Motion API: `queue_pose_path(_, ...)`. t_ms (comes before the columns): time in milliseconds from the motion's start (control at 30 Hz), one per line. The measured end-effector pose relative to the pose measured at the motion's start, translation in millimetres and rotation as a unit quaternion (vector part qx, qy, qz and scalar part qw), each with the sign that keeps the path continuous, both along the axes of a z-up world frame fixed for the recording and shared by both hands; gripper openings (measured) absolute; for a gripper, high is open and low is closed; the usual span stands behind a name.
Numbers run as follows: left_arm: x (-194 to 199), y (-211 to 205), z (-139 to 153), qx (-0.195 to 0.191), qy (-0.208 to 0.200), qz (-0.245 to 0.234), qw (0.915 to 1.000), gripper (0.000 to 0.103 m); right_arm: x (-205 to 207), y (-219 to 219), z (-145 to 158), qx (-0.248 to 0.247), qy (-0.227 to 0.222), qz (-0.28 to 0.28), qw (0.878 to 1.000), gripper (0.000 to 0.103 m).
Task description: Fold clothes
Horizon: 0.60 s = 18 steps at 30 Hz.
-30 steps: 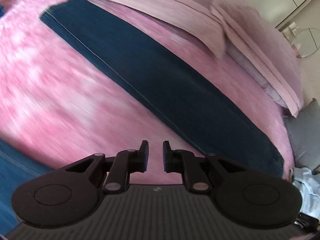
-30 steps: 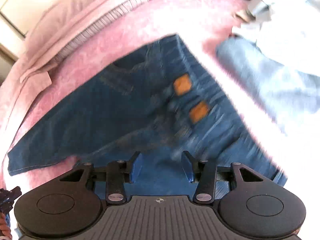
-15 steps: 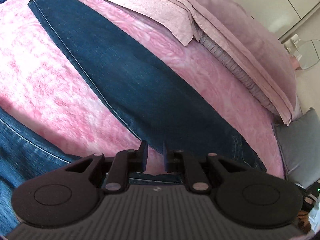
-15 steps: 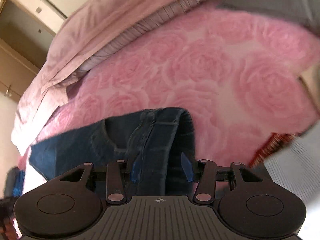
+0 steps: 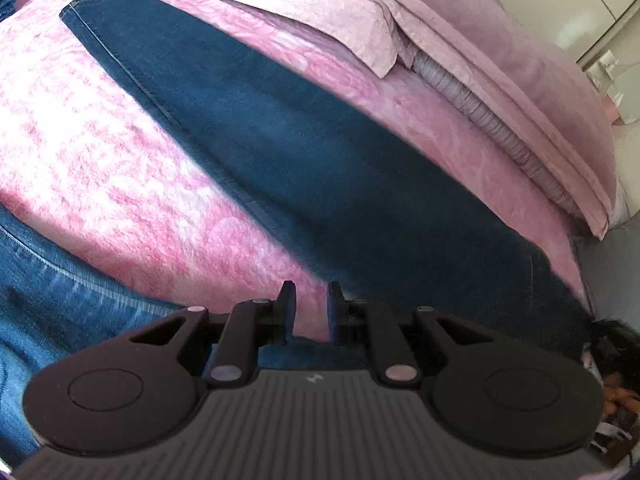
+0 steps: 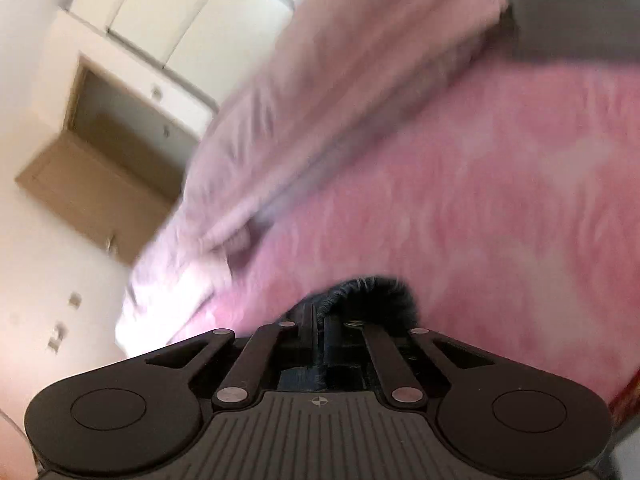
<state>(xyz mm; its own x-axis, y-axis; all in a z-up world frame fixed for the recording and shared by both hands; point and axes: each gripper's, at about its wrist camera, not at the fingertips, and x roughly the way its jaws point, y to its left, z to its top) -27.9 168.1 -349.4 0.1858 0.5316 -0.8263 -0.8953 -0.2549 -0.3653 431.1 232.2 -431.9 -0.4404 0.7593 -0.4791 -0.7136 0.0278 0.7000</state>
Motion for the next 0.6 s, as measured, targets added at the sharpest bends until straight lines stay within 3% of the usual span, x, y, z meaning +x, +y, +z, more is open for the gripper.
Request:
queue_pose_path(133,3,0,-4,-0.012,0.015,-0.011,0.9998,0.011,7,16,-56,-0.104,-0.028,-0.051,0.993,0.001)
queue_pose_path(333,2,-4,-14,-0.026,0.015,-0.010,0.9995,0.011,11,20,-60,-0.118,-0.038,-0.050,0.991,0.000)
queue_pose_path(400,4,-6,-13,-0.025,0.013,-0.014,0.9995,0.011,14,21,-55,-0.126,-0.017,-0.058,0.990,0.002)
queue_pose_path(433,5,-8,-13,-0.024,0.011,-0.017,0.9995,0.011,16,21,-52,-0.130,-0.005,-0.062,0.990,0.016)
queue_pose_path(467,7,-9,-12,-0.024,0.010,-0.019,0.9995,0.011,15,18,-44,-0.125,-0.016,-0.064,0.990,0.023)
queue_pose_path(500,8,-10,-12,-0.023,0.009,-0.021,0.9995,0.011,14,9,-35,-0.116,-0.026,-0.064,0.991,0.041)
queue_pose_path(533,8,-11,-11,-0.023,0.007,-0.021,0.9995,0.011,13,-3,-27,-0.109,-0.024,-0.057,0.992,0.050)
queue_pose_path(600,9,-13,-10,-0.024,0.004,-0.020,0.9995,0.011,12,-30,-17,-0.112,-0.005,-0.039,0.993,0.050)
